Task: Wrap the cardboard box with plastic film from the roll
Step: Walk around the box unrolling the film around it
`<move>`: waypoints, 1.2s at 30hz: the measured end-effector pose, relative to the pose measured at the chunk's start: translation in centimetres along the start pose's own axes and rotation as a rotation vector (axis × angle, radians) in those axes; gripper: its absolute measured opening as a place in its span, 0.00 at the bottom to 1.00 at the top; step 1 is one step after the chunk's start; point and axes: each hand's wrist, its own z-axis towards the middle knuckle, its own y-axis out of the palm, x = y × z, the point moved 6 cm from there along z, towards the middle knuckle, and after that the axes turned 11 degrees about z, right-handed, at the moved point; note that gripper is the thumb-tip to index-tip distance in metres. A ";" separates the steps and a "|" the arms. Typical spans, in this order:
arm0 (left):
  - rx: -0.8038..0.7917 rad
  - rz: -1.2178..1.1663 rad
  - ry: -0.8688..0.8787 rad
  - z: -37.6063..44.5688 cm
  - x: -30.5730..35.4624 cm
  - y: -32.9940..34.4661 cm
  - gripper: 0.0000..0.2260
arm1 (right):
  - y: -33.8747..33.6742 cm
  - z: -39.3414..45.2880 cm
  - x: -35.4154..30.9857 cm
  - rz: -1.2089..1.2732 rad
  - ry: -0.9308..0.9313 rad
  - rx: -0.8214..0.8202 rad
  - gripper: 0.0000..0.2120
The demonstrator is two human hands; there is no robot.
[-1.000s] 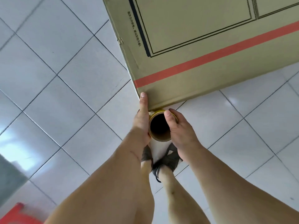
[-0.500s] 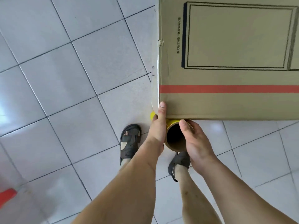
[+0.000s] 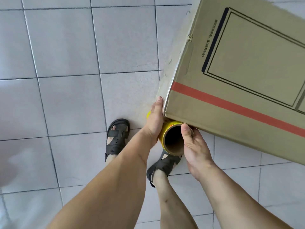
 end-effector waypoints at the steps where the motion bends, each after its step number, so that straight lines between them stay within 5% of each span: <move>1: -0.004 0.013 0.006 0.7 -0.7 -0.1 0.66 | -0.1 -0.1 -0.1 -0.005 -0.001 -0.001 0.21; 5: -0.003 0.014 -0.022 1.2 -0.3 -0.6 0.53 | 0.1 -0.5 -0.4 -0.020 -0.002 -0.009 0.24; 10: 0.038 -0.029 -0.069 3.5 -1.1 -0.5 0.59 | -0.3 -0.3 -1.0 -0.100 -0.036 0.011 0.25; 20: 0.059 0.000 -0.131 6.6 0.0 -2.0 0.36 | -0.7 0.2 -0.5 -0.186 -0.043 0.034 0.20; 26: -0.031 0.031 -0.142 8.7 -0.2 -1.9 0.28 | -0.9 0.7 0.3 -0.111 -0.050 0.035 0.26; 28: -0.001 0.009 -0.117 8.0 -0.6 -2.0 0.33 | -1.0 0.6 0.7 -0.091 -0.049 0.014 0.33; 31: 0.093 -0.104 -0.055 8.0 -2.9 -1.8 0.57 | -0.4 0.7 0.2 -0.049 -0.029 -0.023 0.31; 36: -0.003 -0.060 0.087 -0.7 -2.2 0.7 0.56 | -0.6 1.0 -0.2 0.013 0.010 -0.078 0.32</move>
